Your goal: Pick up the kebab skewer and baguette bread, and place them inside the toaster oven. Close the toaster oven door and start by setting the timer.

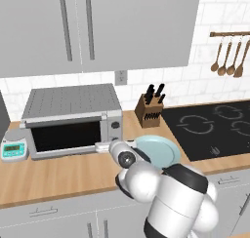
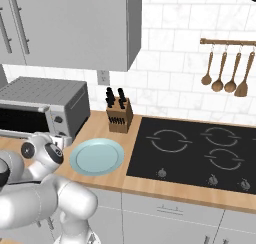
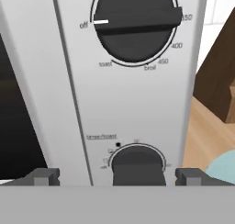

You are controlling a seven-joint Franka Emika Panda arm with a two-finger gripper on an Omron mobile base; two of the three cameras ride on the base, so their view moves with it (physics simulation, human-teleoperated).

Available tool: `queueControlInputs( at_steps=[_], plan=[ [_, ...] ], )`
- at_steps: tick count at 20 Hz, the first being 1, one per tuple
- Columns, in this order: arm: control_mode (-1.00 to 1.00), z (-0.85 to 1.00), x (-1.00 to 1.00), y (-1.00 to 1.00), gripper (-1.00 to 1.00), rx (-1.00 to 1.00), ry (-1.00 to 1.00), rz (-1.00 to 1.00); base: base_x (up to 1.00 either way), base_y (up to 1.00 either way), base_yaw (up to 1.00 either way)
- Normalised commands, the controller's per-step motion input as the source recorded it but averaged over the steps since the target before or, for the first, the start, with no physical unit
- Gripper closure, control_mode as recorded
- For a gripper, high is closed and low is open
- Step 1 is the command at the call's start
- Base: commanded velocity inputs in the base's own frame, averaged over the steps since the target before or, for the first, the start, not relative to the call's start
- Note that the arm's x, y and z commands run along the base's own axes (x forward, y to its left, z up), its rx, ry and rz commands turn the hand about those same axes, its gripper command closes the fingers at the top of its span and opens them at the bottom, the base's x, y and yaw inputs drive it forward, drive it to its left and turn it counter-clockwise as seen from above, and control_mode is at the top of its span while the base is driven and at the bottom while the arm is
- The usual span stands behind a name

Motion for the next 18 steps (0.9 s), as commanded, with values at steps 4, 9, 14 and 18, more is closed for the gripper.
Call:
queueControlInputs(
  at_steps=[4, 9, 14, 18],
  plan=[
    [-1.0, -0.16, 0.03, 0.0, -1.0, 0.0, -0.02, 0.0, 0.0, 0.0, 0.0],
    [-1.0, -0.09, 0.06, -0.01, -1.0, 0.0, -0.03, 0.0, 0.0, 0.0, 0.0],
    [-1.0, -0.01, 0.14, -0.06, -1.0, 0.0, 0.0, 0.0, 0.0, 0.0, 0.0],
    [-1.0, 0.0, 0.11, -0.06, -1.0, 0.0, 0.0, 0.0, 0.0, 0.0, 0.0]
  ],
)
